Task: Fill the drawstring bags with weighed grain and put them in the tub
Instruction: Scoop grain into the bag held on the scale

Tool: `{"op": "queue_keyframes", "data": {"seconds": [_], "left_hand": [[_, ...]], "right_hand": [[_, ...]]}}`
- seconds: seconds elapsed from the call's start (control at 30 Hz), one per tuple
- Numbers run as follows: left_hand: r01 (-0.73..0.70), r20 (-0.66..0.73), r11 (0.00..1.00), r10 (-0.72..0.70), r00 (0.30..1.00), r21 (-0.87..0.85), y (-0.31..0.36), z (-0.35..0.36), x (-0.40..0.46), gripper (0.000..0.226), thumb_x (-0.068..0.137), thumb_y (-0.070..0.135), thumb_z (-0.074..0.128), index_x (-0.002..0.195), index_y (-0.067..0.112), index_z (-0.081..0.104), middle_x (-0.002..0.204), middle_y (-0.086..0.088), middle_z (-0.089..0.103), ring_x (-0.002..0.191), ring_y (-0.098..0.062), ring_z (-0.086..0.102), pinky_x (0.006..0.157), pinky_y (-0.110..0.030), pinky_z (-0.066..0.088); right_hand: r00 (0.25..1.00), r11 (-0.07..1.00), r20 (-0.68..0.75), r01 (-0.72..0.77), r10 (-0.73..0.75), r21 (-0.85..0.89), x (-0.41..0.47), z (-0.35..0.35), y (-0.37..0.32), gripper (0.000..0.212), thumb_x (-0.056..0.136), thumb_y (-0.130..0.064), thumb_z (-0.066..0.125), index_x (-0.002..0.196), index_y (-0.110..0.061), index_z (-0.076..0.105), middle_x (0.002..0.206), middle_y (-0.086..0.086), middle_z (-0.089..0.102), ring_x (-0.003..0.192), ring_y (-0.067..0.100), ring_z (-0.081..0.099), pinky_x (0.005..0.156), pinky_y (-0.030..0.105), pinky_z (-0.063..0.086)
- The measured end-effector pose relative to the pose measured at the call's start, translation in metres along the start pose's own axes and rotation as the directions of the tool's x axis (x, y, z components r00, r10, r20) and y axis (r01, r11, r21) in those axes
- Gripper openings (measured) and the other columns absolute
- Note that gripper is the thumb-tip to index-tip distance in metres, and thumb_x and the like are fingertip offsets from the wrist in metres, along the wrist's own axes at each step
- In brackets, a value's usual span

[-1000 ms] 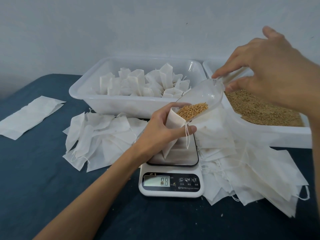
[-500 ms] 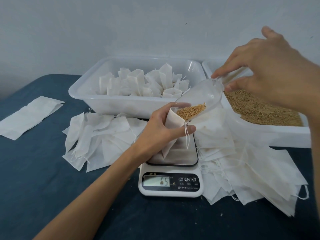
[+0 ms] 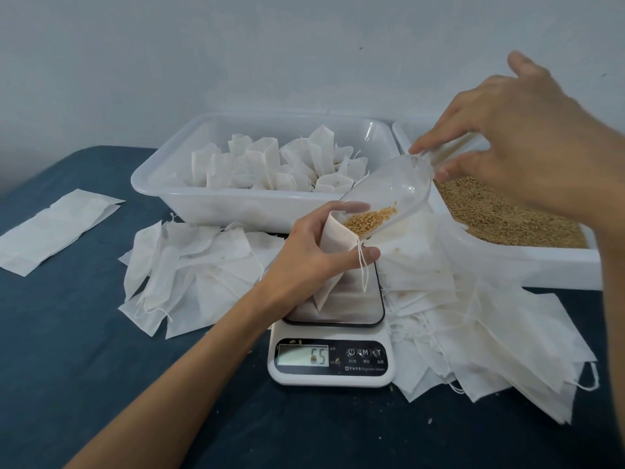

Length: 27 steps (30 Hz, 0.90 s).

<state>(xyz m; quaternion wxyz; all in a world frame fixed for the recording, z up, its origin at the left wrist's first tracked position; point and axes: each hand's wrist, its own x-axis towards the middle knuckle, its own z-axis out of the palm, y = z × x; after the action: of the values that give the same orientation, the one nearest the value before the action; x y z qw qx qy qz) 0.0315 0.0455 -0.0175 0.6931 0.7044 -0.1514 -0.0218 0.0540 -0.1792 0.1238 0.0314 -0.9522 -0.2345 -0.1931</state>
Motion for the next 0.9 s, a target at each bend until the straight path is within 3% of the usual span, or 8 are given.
{"op": "queue_keyframes", "data": {"seconds": [0.3,0.43,0.63,0.77,0.9], "left_hand": [[0.001,0.006,1.000,-0.001,1.000,0.001,0.0016,0.0003,-0.0005,0.051,0.080,0.016,0.087,0.126,0.027,0.069,0.110,-0.001,0.078,0.105,-0.018,0.074,0.093,-0.029,0.057],[-0.002,-0.004,1.000,0.002,1.000,0.007,0.0017,0.0006,-0.0003,0.052,0.078,0.018,0.087,0.126,0.027,0.069,0.113,-0.010,0.077,0.103,-0.022,0.073,0.096,-0.038,0.057],[0.017,-0.008,1.000,-0.017,1.000,0.004,0.0017,0.0002,-0.0012,0.050,0.079,0.018,0.088,0.124,0.029,0.070,0.112,-0.007,0.078,0.108,-0.027,0.073,0.099,-0.038,0.057],[0.023,-0.014,1.000,-0.022,1.000,0.010,0.0016,0.0008,-0.0012,0.049,0.078,0.021,0.088,0.122,0.033,0.070,0.115,-0.023,0.072,0.113,-0.044,0.066,0.106,-0.059,0.051],[0.032,-0.024,0.999,-0.032,0.999,0.026,0.0022,0.0014,-0.0018,0.049,0.079,0.021,0.088,0.123,0.031,0.070,0.114,-0.019,0.074,0.113,-0.040,0.068,0.104,-0.060,0.052]], "right_hand": [[1.000,1.000,0.002,-0.012,0.012,-0.006,0.0004,-0.0001,-0.0011,0.033,0.081,-0.031,0.081,0.110,-0.044,0.072,0.116,-0.003,0.070,0.127,0.026,0.050,0.123,0.039,-0.003],[1.000,1.000,-0.006,-0.009,0.009,-0.009,-0.0002,0.0002,-0.0012,0.033,0.081,-0.029,0.082,0.110,-0.043,0.073,0.112,-0.002,0.070,0.124,0.028,0.050,0.122,0.038,-0.003],[1.000,0.999,-0.023,-0.002,0.001,-0.037,-0.0005,0.0003,-0.0019,0.033,0.081,-0.030,0.081,0.111,-0.042,0.073,0.116,-0.003,0.071,0.128,0.028,0.050,0.123,0.043,-0.003],[0.999,0.999,-0.044,-0.010,0.008,-0.046,-0.0020,-0.0003,-0.0024,0.032,0.082,-0.029,0.080,0.111,-0.042,0.073,0.116,-0.002,0.071,0.129,0.030,0.047,0.121,0.041,-0.005],[0.999,0.999,-0.049,-0.011,0.009,-0.045,-0.0034,-0.0015,-0.0024,0.032,0.083,-0.030,0.080,0.111,-0.042,0.073,0.113,-0.003,0.071,0.128,0.029,0.047,0.120,0.040,-0.006]]}}
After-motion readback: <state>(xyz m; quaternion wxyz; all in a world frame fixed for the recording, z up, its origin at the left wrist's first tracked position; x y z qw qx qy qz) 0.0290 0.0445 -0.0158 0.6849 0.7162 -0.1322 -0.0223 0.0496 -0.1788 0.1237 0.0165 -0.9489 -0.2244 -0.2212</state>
